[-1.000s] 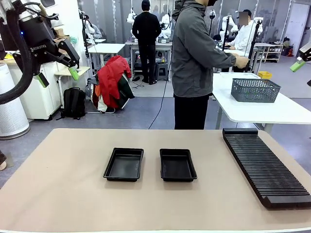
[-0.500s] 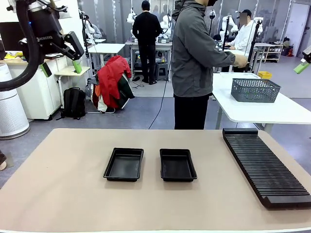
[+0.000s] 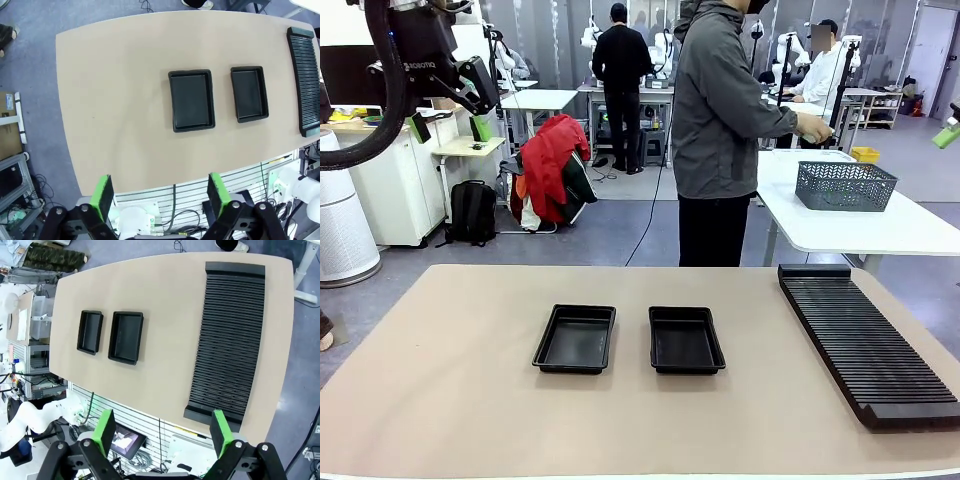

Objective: Inspect and transfer BCBs to ESD trays.
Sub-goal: Pick up the Blank PCB from the PCB Rack and place it in the left ESD tray.

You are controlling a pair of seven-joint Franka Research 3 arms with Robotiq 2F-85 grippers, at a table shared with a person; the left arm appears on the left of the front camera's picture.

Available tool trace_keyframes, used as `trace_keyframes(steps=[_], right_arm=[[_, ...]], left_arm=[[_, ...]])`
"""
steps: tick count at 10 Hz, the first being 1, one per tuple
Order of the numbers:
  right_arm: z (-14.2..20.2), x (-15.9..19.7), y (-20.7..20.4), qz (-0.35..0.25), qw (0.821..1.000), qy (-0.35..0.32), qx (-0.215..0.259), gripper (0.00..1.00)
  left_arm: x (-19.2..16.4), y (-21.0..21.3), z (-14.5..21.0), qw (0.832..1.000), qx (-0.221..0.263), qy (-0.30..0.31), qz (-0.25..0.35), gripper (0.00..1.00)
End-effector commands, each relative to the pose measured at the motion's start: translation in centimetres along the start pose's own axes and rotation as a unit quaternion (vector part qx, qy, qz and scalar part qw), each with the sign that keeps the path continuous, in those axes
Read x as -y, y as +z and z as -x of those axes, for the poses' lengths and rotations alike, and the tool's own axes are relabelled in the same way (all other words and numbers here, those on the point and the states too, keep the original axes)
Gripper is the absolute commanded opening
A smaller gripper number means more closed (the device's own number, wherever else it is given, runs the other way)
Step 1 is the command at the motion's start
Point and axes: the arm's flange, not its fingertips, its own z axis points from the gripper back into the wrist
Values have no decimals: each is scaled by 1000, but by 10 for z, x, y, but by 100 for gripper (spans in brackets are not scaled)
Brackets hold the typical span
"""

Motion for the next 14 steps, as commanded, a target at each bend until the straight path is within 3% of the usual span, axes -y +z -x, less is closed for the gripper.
trace_keyframes(steps=[1,4,13,14], right_arm=[[1,7,3,4,1000,10,3,100],[2,9,7,8,1000,7,6,100],[5,15,10,8,1000,-12,8,100],[5,19,10,5,999,-41,-9,100]], left_arm=[[0,-1,2,1000,-4,-5,-7,100],[-1,-3,2,1000,-19,-3,-2,100],[1,-2,-1,1000,-3,-1,0,100],[1,-2,-1,1000,-3,-1,0,100]])
